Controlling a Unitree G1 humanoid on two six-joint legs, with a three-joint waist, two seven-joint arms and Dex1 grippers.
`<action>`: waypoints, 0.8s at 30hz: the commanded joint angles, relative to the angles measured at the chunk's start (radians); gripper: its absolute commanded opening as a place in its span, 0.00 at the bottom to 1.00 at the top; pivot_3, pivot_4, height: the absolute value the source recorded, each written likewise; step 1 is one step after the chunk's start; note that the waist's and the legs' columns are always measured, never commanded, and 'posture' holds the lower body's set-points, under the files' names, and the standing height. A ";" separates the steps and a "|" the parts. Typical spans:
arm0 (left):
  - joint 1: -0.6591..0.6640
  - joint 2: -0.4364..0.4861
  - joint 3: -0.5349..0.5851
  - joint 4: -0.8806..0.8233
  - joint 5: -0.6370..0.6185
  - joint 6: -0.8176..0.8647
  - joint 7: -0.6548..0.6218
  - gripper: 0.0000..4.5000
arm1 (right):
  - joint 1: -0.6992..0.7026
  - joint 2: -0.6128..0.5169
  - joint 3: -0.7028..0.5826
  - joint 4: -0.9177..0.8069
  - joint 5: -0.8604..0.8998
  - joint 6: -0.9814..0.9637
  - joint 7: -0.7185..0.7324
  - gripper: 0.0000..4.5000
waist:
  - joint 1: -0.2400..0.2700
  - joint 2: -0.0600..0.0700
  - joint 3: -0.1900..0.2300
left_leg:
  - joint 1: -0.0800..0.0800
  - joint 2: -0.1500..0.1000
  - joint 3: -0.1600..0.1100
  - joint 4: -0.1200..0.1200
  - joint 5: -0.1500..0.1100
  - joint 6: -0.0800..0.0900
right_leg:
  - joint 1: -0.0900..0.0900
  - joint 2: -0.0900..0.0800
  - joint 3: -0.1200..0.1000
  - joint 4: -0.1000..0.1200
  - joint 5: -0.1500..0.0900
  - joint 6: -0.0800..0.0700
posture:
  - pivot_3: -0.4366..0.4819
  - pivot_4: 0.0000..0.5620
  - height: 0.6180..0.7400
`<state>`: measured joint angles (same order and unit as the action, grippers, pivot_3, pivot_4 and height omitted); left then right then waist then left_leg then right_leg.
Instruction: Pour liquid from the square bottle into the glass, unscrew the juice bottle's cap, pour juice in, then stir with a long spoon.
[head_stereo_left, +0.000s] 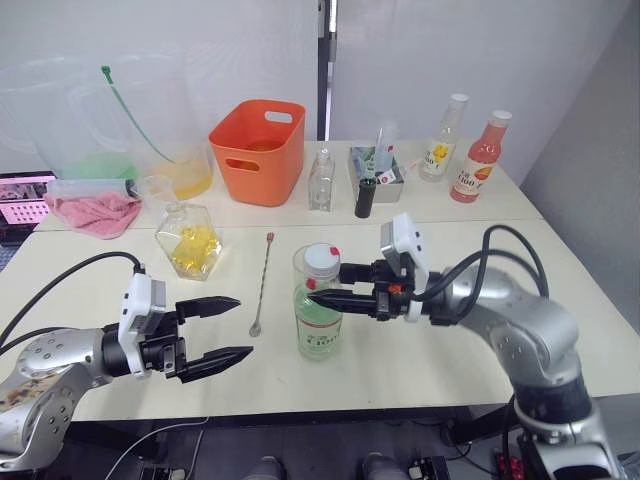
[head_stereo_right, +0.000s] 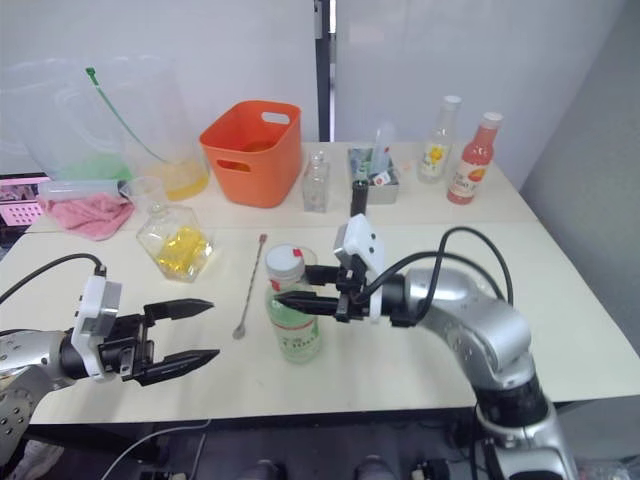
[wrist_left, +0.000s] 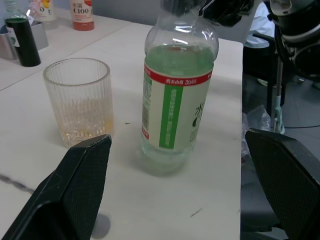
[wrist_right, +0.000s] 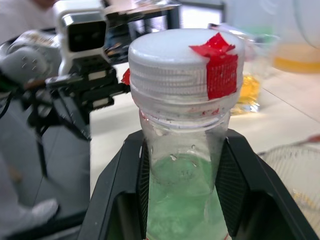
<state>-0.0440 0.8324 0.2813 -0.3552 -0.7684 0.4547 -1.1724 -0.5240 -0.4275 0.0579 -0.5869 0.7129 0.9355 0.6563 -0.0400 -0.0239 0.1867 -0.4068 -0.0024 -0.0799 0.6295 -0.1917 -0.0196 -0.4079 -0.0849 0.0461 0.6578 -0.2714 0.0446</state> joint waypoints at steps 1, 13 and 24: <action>-0.057 0.013 -0.039 0.043 0.017 -0.017 -0.054 1.00 | 0.007 0.042 -0.059 -0.104 0.043 0.057 -0.155 0.28 | -0.001 0.000 0.000 | 0.000 0.000 0.000 0.000 0.000 0.000 | 0.000 0.000 0.000 0.000 0.000 0.000 | 0.48 0.27 1.00; -0.199 0.031 -0.120 0.163 0.052 -0.002 -0.167 1.00 | 0.188 0.124 0.085 -0.176 -0.079 -0.029 -0.317 0.28 | -0.012 0.000 0.000 | 0.001 0.001 0.000 0.000 0.000 0.000 | 0.000 0.002 0.001 0.000 0.000 0.000 | 0.48 0.27 1.00; -0.161 0.046 -0.092 0.139 0.057 -0.009 -0.172 1.00 | 0.195 0.098 0.087 -0.163 -0.003 -0.035 -0.244 0.81 | -0.007 -0.001 -0.001 | 0.002 0.005 0.000 -0.001 0.000 0.000 | 0.002 0.005 0.001 0.000 0.000 0.000 | 0.48 0.27 1.00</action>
<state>-0.2123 0.8598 0.1556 -0.1863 -0.7079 0.4604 -1.3353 -0.3089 -0.3180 0.1594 -0.7345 0.6703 0.8992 0.3810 -0.0471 -0.0245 0.1862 -0.4044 0.0021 -0.0801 0.6292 -0.1917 -0.0194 -0.4062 -0.0797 0.0470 0.6576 -0.2715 0.0444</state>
